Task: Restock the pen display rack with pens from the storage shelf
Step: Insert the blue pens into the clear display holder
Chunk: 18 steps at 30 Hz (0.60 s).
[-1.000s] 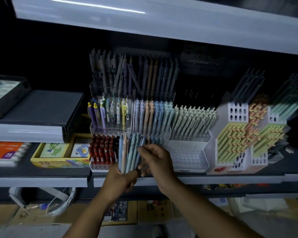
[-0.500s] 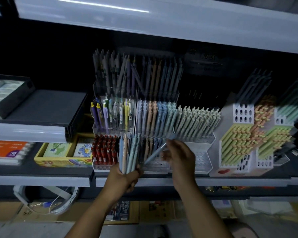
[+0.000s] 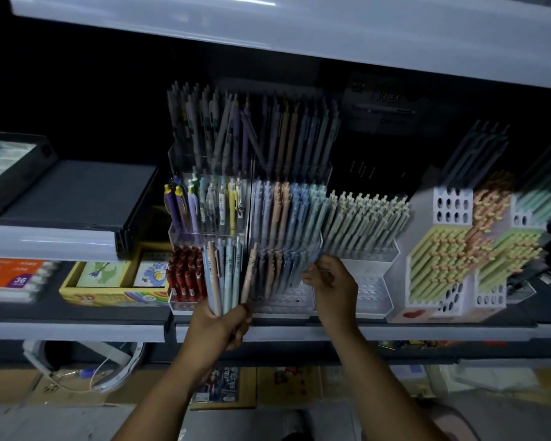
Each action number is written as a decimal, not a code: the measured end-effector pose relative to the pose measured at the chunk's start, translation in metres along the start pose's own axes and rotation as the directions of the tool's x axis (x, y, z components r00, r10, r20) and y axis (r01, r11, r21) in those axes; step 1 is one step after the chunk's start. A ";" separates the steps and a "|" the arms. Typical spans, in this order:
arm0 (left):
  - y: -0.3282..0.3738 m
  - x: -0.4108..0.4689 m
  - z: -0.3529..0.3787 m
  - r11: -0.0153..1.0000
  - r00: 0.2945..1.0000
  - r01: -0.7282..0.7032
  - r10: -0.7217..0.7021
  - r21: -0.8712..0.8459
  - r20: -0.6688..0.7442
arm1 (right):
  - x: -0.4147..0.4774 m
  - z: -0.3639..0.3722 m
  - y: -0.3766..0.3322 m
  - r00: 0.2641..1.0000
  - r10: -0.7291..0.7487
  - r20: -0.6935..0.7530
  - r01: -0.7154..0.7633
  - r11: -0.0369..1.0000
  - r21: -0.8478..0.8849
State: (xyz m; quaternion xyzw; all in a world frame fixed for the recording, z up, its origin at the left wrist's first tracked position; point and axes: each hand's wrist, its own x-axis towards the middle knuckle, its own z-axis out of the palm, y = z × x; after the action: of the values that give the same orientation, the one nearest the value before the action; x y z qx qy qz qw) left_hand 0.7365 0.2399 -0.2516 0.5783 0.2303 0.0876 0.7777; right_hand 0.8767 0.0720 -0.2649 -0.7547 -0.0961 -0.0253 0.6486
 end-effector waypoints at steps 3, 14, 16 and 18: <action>-0.001 0.000 -0.001 1.000 1.000 -0.010 0.010 -0.022 -0.001 | 0.001 -0.003 0.011 0.997 -0.001 0.076 0.010 0.993 -0.116; 0.001 -0.002 0.004 1.000 1.000 0.004 -0.004 -0.010 -0.024 | 0.010 0.012 0.016 0.970 -0.055 0.235 0.168 0.853 -0.495; 0.001 -0.002 0.004 1.000 1.000 0.005 -0.006 -0.016 -0.029 | 0.010 0.011 0.015 0.970 -0.051 0.237 0.170 0.842 -0.513; 0.002 -0.002 0.004 1.000 1.000 0.000 0.000 -0.013 -0.028 | 0.010 0.011 0.014 0.971 -0.033 0.237 0.152 0.850 -0.504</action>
State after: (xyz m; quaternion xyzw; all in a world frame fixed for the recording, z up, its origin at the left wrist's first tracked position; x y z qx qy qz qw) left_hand 0.7367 0.2359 -0.2485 0.5718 0.2407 0.0972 0.7782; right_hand 0.8885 0.0821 -0.2788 -0.8939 -0.1929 0.0019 0.4046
